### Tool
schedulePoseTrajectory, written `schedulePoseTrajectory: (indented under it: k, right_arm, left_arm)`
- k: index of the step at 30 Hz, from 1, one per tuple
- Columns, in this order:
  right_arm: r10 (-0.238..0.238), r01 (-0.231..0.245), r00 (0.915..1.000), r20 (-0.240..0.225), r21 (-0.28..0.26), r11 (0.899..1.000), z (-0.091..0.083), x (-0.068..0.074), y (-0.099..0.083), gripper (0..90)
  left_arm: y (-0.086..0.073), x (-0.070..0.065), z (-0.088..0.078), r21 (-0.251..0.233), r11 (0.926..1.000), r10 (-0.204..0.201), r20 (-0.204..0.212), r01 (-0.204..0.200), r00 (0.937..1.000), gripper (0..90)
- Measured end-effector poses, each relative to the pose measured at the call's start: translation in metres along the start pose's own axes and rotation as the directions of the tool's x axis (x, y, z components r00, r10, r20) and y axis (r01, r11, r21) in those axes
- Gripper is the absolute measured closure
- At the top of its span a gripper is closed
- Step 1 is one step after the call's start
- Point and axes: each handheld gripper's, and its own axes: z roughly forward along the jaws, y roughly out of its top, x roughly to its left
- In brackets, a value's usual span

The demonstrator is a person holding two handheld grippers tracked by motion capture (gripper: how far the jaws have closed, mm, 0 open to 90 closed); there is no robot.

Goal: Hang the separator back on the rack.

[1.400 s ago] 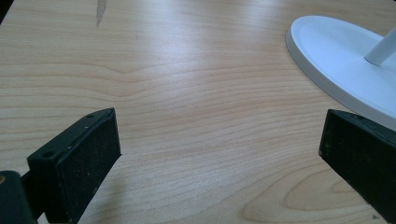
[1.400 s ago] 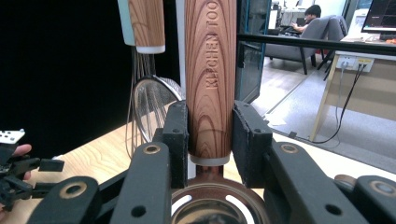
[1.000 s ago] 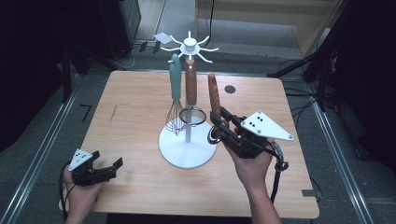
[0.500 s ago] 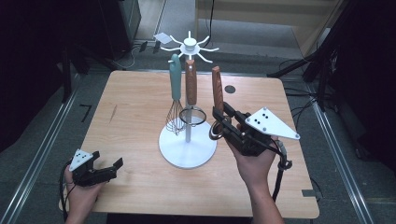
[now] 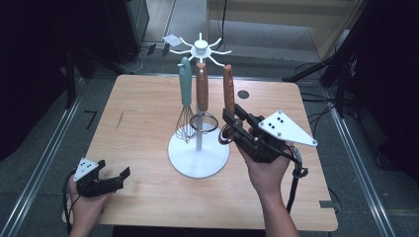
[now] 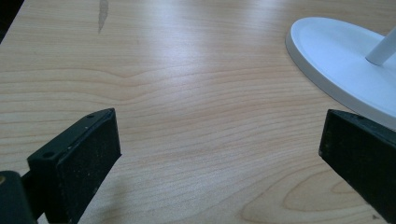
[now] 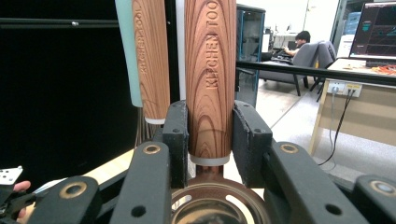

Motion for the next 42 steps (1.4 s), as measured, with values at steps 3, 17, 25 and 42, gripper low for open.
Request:
schedulePoseTrajectory:
  k: [3, 17, 25, 42]
  right_arm:
    - [0.006, -0.006, 1.0000, -0.005, -0.003, 1.000, 0.001, 0.001, 0.001, 70.5]
    - [0.009, -0.009, 0.9999, -0.007, -0.001, 1.000, 0.007, 0.000, 0.005, 70.5]
    - [0.004, -0.004, 0.9999, -0.009, 0.008, 1.000, 0.014, 0.002, 0.006, 70.6]
    - [-0.025, 0.025, 0.9995, 0.016, -0.011, 1.000, 0.012, 0.001, -0.002, 38.7]
  left_arm:
    - [0.000, 0.000, 0.000, 0.000, 1.0000, 0.001, 0.000, -0.001, 1.0000, 0.0]
    - [0.000, 0.000, 0.000, -0.001, 1.0000, -0.001, 0.002, 0.001, 1.0000, 0.0]
    - [0.000, 0.000, 0.000, -0.001, 1.0000, -0.002, 0.003, 0.002, 1.0000, 0.0]
    - [0.000, 0.000, 0.000, 0.000, 1.0000, -0.001, 0.004, 0.001, 1.0000, 0.0]
